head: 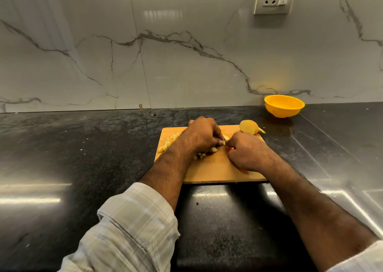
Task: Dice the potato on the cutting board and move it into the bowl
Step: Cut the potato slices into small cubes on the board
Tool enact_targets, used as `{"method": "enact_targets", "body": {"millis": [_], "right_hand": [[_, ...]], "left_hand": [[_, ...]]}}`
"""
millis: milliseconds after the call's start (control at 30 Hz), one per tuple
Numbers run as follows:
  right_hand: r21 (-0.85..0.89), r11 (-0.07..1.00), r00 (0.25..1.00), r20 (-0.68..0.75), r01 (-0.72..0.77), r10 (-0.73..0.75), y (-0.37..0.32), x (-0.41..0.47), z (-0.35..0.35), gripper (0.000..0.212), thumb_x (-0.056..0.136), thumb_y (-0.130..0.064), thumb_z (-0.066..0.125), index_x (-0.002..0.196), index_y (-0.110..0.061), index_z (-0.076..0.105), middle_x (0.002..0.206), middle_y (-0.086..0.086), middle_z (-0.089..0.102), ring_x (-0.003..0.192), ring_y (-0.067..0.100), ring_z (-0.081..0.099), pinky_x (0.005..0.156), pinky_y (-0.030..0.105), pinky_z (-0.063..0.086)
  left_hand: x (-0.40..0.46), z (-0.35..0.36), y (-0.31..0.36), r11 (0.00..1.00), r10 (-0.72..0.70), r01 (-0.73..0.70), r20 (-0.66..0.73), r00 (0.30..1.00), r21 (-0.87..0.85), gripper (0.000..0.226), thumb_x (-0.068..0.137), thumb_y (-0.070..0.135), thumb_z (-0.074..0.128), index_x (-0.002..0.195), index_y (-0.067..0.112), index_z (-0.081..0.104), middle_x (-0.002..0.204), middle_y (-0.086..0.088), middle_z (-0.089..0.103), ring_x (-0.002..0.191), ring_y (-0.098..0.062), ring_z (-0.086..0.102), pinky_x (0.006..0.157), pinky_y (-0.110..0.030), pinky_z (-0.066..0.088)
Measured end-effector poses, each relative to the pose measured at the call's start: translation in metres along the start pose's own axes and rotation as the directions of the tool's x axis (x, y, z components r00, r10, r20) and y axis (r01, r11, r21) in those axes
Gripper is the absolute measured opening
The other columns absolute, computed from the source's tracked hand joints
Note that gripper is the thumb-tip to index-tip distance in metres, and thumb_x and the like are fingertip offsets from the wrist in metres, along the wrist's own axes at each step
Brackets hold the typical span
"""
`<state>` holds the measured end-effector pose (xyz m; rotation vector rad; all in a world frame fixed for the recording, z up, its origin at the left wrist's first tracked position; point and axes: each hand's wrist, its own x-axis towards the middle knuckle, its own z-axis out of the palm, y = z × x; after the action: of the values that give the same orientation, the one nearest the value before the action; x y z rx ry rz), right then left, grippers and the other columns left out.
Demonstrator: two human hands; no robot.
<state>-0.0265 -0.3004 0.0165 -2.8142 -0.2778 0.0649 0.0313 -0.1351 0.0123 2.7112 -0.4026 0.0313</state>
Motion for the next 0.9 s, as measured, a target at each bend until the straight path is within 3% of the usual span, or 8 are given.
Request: {"method": "enact_targets", "body": {"millis": [133, 233, 333, 533, 667, 800, 900], "right_hand": [[0.046, 0.999, 0.999, -0.052, 0.019, -0.016, 0.006, -0.005, 0.001, 0.043, 0.100, -0.024, 0.057, 0.142, -0.020, 0.064, 0.125, 0.002, 0.070, 0.099, 0.015, 0.060, 0.085, 0.029, 0.053], [0.050, 0.997, 0.995, -0.087, 0.062, -0.057, 0.006, -0.011, -0.001, 0.046, 0.100, -0.024, 0.057, 0.146, -0.023, 0.061, 0.131, 0.001, 0.069, 0.104, 0.015, 0.060, 0.085, 0.028, 0.051], [-0.006, 0.999, 0.998, -0.039, 0.044, -0.044, 0.001, -0.011, 0.000, 0.045, 0.099, -0.027, 0.058, 0.144, -0.023, 0.063, 0.131, 0.000, 0.068, 0.111, 0.018, 0.061, 0.094, 0.031, 0.055], [-0.047, 0.999, 1.000, 0.017, -0.007, 0.008, -0.011, -0.005, -0.001, 0.039, 0.100, -0.027, 0.060, 0.138, -0.019, 0.063, 0.125, 0.003, 0.068, 0.107, 0.020, 0.062, 0.092, 0.034, 0.057], [0.058, 0.998, 1.000, -0.013, -0.001, 0.001, -0.005, -0.005, 0.001, 0.040, 0.101, -0.024, 0.058, 0.140, -0.019, 0.064, 0.127, 0.003, 0.070, 0.104, 0.018, 0.063, 0.089, 0.032, 0.056], [0.256, 0.966, 0.972, -0.234, 0.026, 0.036, 0.021, -0.008, -0.006, 0.043, 0.098, -0.020, 0.065, 0.141, -0.019, 0.066, 0.138, 0.004, 0.067, 0.117, 0.021, 0.063, 0.100, 0.042, 0.055], [0.212, 0.977, 0.959, -0.270, -0.028, 0.086, 0.029, -0.005, -0.010, 0.046, 0.097, -0.023, 0.065, 0.143, -0.020, 0.064, 0.139, 0.006, 0.066, 0.120, 0.024, 0.062, 0.104, 0.046, 0.054]], "left_hand": [[-0.003, -0.001, -0.004, 0.999, -0.005, 0.004, -0.032, 0.999, -0.032, 0.007, 0.089, 0.034, 0.083, 0.095, 0.030, 0.084, 0.097, 0.016, 0.077, 0.110, -0.009, 0.064, 0.116, -0.057, 0.039], [-0.002, -0.003, -0.006, 0.998, -0.021, 0.021, -0.014, 1.000, -0.058, 0.010, 0.088, 0.033, 0.084, 0.097, 0.029, 0.084, 0.103, 0.015, 0.077, 0.112, -0.011, 0.063, 0.112, -0.054, 0.045], [-0.001, -0.003, -0.008, 0.998, -0.015, 0.015, -0.002, 1.000, -0.064, 0.010, 0.087, 0.034, 0.085, 0.097, 0.031, 0.085, 0.103, 0.015, 0.075, 0.110, -0.010, 0.062, 0.110, -0.055, 0.047], [0.000, -0.002, -0.008, 0.997, -0.016, 0.017, 0.011, 1.000, -0.070, 0.007, 0.088, 0.031, 0.085, 0.094, 0.029, 0.084, 0.101, 0.014, 0.075, 0.109, -0.011, 0.062, 0.110, -0.056, 0.047], [-0.002, -0.001, -0.007, 0.998, -0.016, 0.017, 0.004, 1.000, -0.058, 0.007, 0.089, 0.034, 0.083, 0.096, 0.030, 0.083, 0.102, 0.014, 0.074, 0.109, -0.011, 0.063, 0.111, -0.057, 0.045], [-0.005, -0.001, -0.001, 1.000, -0.013, 0.013, -0.044, 0.999, 0.007, 0.021, 0.093, 0.049, 0.075, 0.100, 0.029, 0.078, 0.102, 0.012, 0.074, 0.107, -0.012, 0.064, 0.116, -0.060, 0.035], [-0.006, 0.006, 0.008, 0.996, -0.006, 0.015, -0.098, 0.995, 0.089, 0.039, 0.091, 0.067, 0.066, 0.098, 0.029, 0.072, 0.100, 0.011, 0.071, 0.103, -0.013, 0.062, 0.113, -0.057, 0.034]]}}
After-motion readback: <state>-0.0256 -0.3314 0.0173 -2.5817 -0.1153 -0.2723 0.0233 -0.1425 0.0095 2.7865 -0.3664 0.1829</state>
